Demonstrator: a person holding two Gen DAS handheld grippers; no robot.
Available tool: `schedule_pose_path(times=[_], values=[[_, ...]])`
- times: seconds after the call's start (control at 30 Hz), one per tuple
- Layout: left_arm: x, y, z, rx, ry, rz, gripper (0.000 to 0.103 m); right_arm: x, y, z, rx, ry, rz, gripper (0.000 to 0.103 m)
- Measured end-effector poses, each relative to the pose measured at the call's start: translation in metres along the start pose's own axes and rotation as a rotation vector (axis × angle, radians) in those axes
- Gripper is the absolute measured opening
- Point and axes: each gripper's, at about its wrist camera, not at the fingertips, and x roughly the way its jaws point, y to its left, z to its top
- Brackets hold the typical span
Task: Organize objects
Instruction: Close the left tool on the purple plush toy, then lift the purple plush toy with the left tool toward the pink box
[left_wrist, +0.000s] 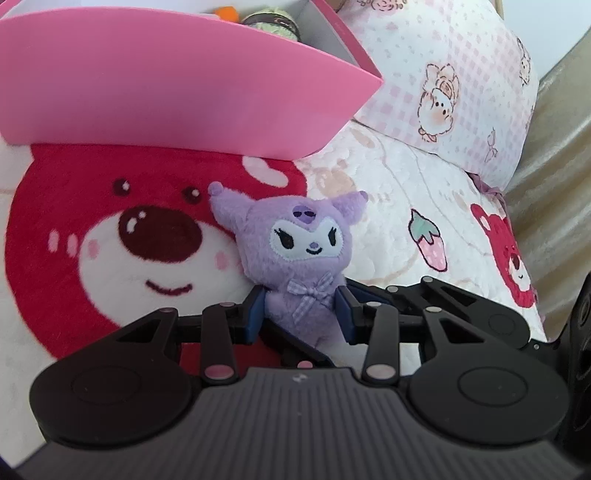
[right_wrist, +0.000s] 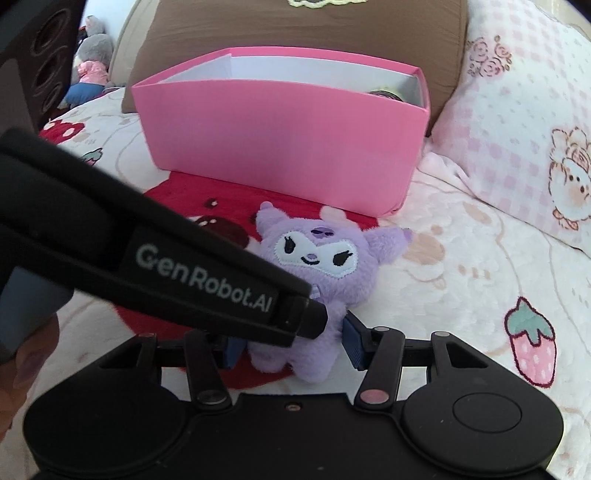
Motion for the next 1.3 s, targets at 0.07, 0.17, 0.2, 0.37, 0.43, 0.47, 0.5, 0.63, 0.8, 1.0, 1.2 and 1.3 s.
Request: schedule_pose_path(times=[0.07, 0.17, 0.2, 0.37, 0.43, 0.47, 0.5, 0.63, 0.8, 1.0, 1.2, 1.3], values=[[-0.003, 0.003, -0.002, -0.018, 0.003, -0.007, 0.039, -0.001, 0.003, 0.000, -0.006, 0.003, 0.007, 0.058], [-0.008, 0.007, -0.004, -0.043, 0.005, -0.011, 0.039, -0.005, 0.006, -0.001, -0.006, 0.006, 0.027, 0.059], [-0.010, 0.008, -0.005, -0.050, 0.005, -0.011, 0.039, -0.005, 0.006, -0.001, -0.002, 0.010, 0.034, 0.059], [-0.020, 0.011, -0.007, -0.068, 0.005, 0.000, 0.039, -0.012, 0.012, 0.001, 0.007, 0.014, 0.059, 0.059], [-0.023, 0.012, -0.007, -0.064, 0.005, -0.006, 0.039, -0.016, 0.015, 0.003, 0.002, 0.007, 0.055, 0.059], [-0.025, 0.012, -0.007, -0.066, 0.009, -0.015, 0.041, -0.018, 0.015, 0.004, 0.004, 0.004, 0.053, 0.059], [-0.028, 0.012, -0.007, -0.069, 0.011, -0.024, 0.042, -0.019, 0.015, 0.005, 0.005, 0.003, 0.055, 0.059], [-0.040, 0.010, -0.010, -0.062, 0.002, -0.027, 0.042, -0.026, 0.015, 0.006, 0.000, -0.004, 0.070, 0.059], [-0.054, 0.008, -0.012, -0.067, -0.004, -0.027, 0.042, -0.035, 0.019, 0.004, -0.011, -0.021, 0.073, 0.059], [-0.074, 0.004, -0.012, -0.052, -0.012, -0.020, 0.043, -0.050, 0.025, 0.011, -0.032, -0.048, 0.072, 0.059], [-0.094, -0.002, -0.011, -0.029, 0.000, 0.008, 0.045, -0.073, 0.043, 0.007, -0.050, -0.059, 0.086, 0.059], [-0.103, -0.002, -0.012, -0.035, -0.016, 0.021, 0.045, -0.073, 0.047, 0.012, -0.052, -0.061, 0.090, 0.059]])
